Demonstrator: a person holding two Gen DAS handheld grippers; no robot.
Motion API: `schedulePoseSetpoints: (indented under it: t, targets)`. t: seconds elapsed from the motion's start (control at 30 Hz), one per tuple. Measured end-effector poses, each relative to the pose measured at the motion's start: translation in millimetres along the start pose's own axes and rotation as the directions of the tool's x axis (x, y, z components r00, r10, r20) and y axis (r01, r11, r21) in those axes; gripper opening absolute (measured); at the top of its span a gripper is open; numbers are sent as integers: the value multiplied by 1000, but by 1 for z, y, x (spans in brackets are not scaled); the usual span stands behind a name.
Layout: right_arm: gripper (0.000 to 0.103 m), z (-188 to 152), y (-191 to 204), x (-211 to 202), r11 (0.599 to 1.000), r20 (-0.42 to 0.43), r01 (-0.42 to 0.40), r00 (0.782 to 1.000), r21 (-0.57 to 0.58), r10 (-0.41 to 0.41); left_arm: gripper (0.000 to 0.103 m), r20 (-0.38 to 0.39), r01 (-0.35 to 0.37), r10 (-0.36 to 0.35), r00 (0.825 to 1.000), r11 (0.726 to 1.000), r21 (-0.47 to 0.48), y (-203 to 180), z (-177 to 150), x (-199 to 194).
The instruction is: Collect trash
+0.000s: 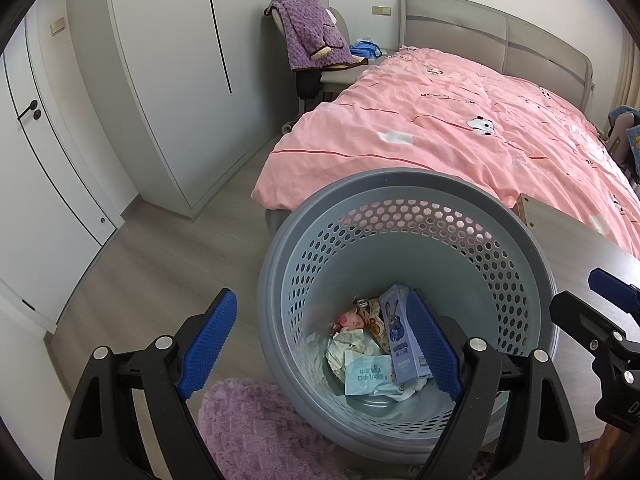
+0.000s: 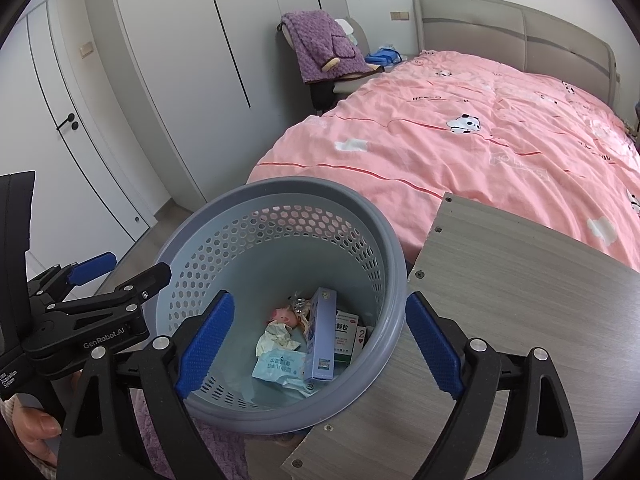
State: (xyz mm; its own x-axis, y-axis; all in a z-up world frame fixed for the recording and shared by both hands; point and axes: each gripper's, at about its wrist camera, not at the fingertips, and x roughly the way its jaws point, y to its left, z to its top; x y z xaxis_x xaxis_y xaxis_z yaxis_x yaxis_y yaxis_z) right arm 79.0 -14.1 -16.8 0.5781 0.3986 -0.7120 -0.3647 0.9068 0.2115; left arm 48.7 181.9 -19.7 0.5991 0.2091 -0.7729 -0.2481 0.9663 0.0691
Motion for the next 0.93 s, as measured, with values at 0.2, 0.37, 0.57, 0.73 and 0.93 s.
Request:
schedulePoseSetpoints:
  t: [0.2,0.37,0.57,0.73,0.93]
  targets:
    - [89,-1,1,1,1000,-2,2,1000,-3,-2,83,0,0,0,1000,1000,2,0,0,0]
    - [89,0,2,2,1000,-5,4,1000,-6,-4,83,-1,1,-1,1000,1000,2,-1,0,1]
    - [89,-1,2,2,1000,-6,4,1000,-6,-4,83,-1,1,-1,1000,1000,1,-1,0,1]
    - [89,-1,2,2,1000,-6,5,1000,-7,-5,83,2,-5,5,1000,1000,0,-1,0,0]
    - [89,0,3,2,1000,-5,6,1000,-7,-6,83,2,-6,6,1000,1000,0,-1,0,-1]
